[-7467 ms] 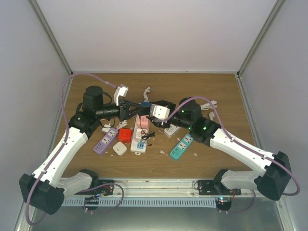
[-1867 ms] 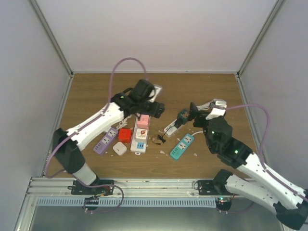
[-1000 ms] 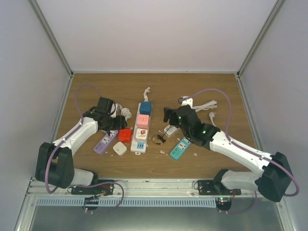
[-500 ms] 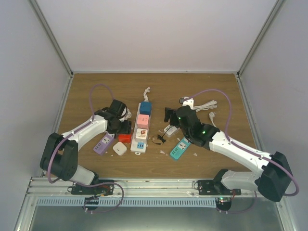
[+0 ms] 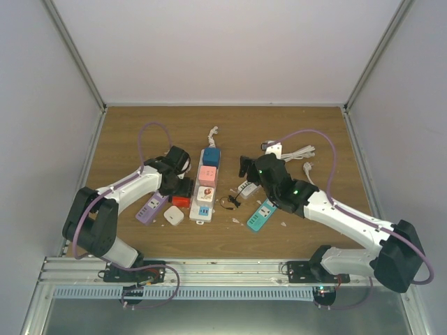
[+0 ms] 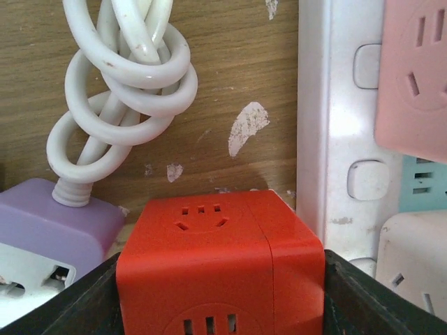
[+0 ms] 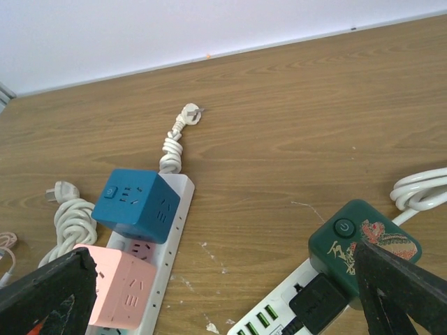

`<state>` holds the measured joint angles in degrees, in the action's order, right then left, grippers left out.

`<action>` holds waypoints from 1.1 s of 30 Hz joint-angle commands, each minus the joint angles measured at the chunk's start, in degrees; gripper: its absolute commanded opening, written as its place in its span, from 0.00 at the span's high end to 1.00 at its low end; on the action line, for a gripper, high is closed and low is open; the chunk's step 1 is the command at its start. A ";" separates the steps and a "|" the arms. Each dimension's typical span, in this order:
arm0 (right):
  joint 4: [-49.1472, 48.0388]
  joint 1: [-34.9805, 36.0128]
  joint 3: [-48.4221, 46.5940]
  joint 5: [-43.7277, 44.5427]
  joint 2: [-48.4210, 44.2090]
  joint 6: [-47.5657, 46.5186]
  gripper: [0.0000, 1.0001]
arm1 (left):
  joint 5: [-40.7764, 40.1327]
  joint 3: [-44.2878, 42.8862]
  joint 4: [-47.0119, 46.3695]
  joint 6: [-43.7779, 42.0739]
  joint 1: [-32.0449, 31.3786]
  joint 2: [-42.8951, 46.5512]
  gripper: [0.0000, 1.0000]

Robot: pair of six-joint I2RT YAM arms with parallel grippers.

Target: Insert the plug

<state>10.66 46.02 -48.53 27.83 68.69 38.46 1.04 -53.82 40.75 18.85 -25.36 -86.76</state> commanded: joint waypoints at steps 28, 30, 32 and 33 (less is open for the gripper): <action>-16.96 -0.76 13.98 -21.24 -24.73 -33.33 0.00 | 33.29 -12.15 -17.37 0.39 -0.03 18.16 0.56; -18.71 -0.75 13.68 -26.04 -25.53 -37.85 0.01 | 39.16 -11.62 -19.89 3.60 -0.19 17.72 0.56; -20.07 -0.66 13.49 -30.09 -25.73 -43.08 0.01 | 43.54 -10.91 -21.95 7.43 -0.40 16.70 0.56; -20.60 -0.66 13.40 -31.79 -25.71 -45.48 0.01 | 46.03 -10.45 -23.09 9.56 -0.53 16.25 0.57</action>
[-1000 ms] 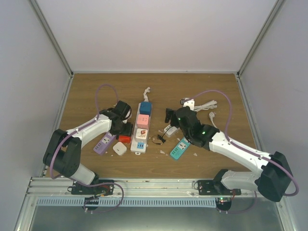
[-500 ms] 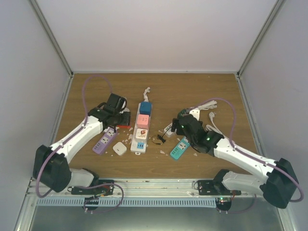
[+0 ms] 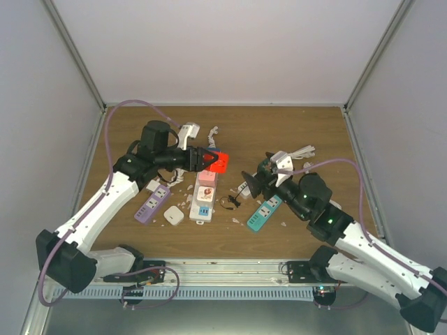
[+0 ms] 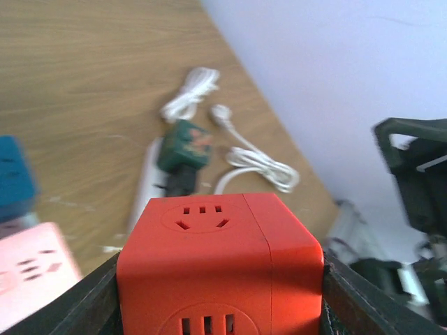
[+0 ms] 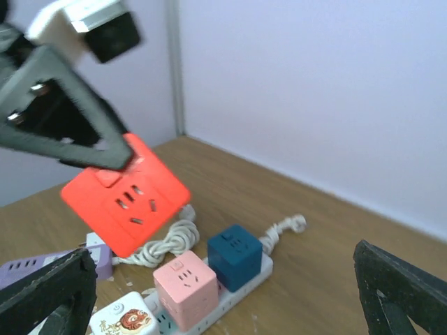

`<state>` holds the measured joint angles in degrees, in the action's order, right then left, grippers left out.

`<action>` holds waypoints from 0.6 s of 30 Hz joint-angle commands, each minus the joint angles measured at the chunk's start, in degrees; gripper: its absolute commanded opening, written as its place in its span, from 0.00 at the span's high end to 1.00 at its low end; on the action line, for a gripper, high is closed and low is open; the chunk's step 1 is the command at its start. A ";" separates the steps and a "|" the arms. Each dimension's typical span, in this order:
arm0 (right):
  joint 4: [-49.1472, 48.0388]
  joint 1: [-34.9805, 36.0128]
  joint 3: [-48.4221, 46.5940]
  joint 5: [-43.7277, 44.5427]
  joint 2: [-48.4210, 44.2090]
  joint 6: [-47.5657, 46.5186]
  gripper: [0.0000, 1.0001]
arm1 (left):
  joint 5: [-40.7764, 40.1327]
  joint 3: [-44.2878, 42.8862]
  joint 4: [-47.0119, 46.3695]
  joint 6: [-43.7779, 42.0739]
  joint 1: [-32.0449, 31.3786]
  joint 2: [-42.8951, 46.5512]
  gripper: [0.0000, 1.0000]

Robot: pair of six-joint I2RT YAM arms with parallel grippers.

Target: Insert the plug

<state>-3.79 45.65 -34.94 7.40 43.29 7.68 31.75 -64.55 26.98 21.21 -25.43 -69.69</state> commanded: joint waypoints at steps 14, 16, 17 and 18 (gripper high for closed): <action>5.23 2.90 -10.54 -19.66 12.03 -34.21 0.04 | 20.40 0.94 -6.43 7.78 -1.26 -3.91 0.56; 5.59 3.55 -11.24 -19.76 13.27 -34.95 0.05 | 20.69 0.39 -5.54 6.81 -1.20 -4.40 0.56; 6.04 3.88 -11.58 -20.04 13.87 -35.46 0.05 | 20.50 0.22 -5.08 6.36 -1.20 -4.60 0.56; 6.48 4.14 -11.89 -20.05 14.42 -35.87 0.05 | 20.28 0.01 -4.57 5.97 -1.20 -4.80 0.56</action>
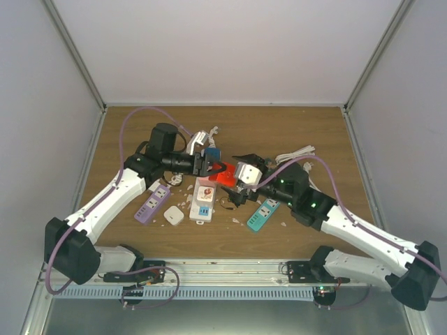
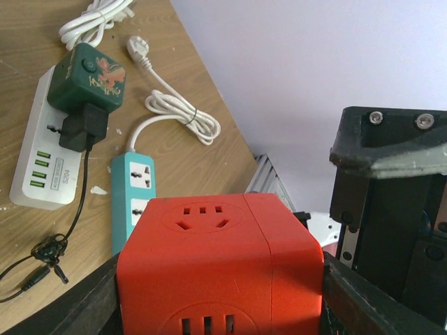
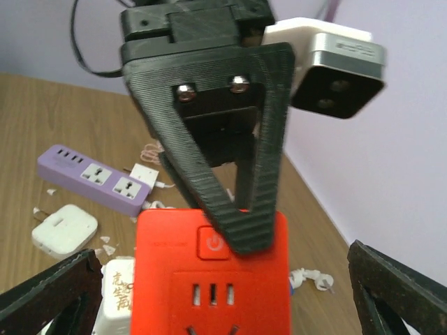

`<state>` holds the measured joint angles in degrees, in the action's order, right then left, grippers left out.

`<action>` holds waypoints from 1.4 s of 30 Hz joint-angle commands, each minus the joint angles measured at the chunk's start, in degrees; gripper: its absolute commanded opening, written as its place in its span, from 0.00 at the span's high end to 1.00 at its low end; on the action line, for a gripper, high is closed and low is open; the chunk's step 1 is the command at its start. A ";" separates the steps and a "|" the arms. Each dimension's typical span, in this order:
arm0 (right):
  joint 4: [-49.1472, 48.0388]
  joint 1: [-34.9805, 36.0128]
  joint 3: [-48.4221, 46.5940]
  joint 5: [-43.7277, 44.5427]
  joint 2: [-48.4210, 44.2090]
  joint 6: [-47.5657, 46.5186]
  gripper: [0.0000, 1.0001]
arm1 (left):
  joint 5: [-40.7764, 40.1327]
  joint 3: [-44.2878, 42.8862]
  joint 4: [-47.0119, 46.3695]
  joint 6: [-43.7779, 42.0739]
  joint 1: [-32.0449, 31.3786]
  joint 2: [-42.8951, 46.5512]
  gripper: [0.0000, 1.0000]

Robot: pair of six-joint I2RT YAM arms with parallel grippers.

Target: Insert the plug

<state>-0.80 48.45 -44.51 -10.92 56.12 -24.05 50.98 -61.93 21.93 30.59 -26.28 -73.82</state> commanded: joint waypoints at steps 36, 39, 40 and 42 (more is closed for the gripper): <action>14.28 1.75 -12.05 4.50 15.42 1.31 0.40 | -0.54 -4.20 5.04 -8.57 -0.26 -2.11 0.50; 14.23 1.65 -12.28 4.97 15.45 0.96 0.53 | -0.95 -4.32 5.52 -9.04 -0.22 -1.97 0.48; 13.97 1.66 -12.27 5.16 15.31 0.94 0.55 | -1.65 -4.43 5.76 -9.20 -0.25 -1.90 0.43; 13.21 1.67 -11.95 5.94 14.71 1.21 0.61 | -3.33 -4.62 6.17 -9.25 -0.11 -1.57 0.34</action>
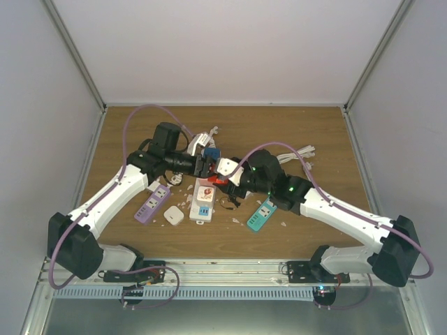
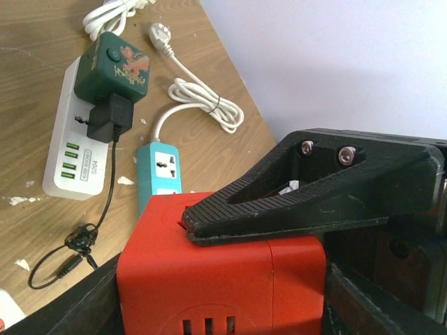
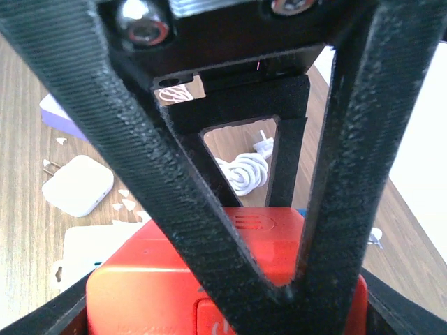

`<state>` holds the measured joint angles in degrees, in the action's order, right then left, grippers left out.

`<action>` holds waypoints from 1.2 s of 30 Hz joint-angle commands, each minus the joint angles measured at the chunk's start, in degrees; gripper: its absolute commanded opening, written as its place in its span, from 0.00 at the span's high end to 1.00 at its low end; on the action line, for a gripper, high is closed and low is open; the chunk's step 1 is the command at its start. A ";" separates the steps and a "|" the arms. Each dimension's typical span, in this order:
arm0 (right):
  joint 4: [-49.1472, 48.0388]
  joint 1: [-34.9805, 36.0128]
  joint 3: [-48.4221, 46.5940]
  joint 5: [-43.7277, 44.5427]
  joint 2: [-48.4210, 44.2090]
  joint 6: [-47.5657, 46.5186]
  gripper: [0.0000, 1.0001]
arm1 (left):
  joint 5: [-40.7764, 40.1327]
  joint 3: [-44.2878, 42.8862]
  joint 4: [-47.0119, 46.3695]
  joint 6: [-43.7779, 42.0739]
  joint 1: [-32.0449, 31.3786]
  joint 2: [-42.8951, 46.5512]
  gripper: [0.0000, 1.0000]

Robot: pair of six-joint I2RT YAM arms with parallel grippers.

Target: Insert the plug

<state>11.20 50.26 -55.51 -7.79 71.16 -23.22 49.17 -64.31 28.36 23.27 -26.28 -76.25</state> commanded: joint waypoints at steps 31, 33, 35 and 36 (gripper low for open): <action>43.00 -8.34 2.55 20.88 -5.65 64.73 0.75 | -14.71 8.46 -6.38 -5.40 9.82 11.02 0.17; 46.89 -8.36 2.92 24.50 -4.23 68.33 0.78 | -14.89 8.42 -6.31 -5.59 9.51 10.86 0.17; 49.72 -8.37 3.18 26.63 -2.59 71.43 0.74 | -15.25 8.49 -6.15 -5.84 9.38 10.98 0.16; 50.31 -8.38 3.44 26.84 -2.04 72.03 0.74 | -15.60 8.55 -5.96 -5.94 9.34 11.09 0.16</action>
<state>54.30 42.35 -53.12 12.58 66.92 39.64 33.52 -55.88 25.43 18.96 -16.47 -65.10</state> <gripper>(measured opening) 0.636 0.834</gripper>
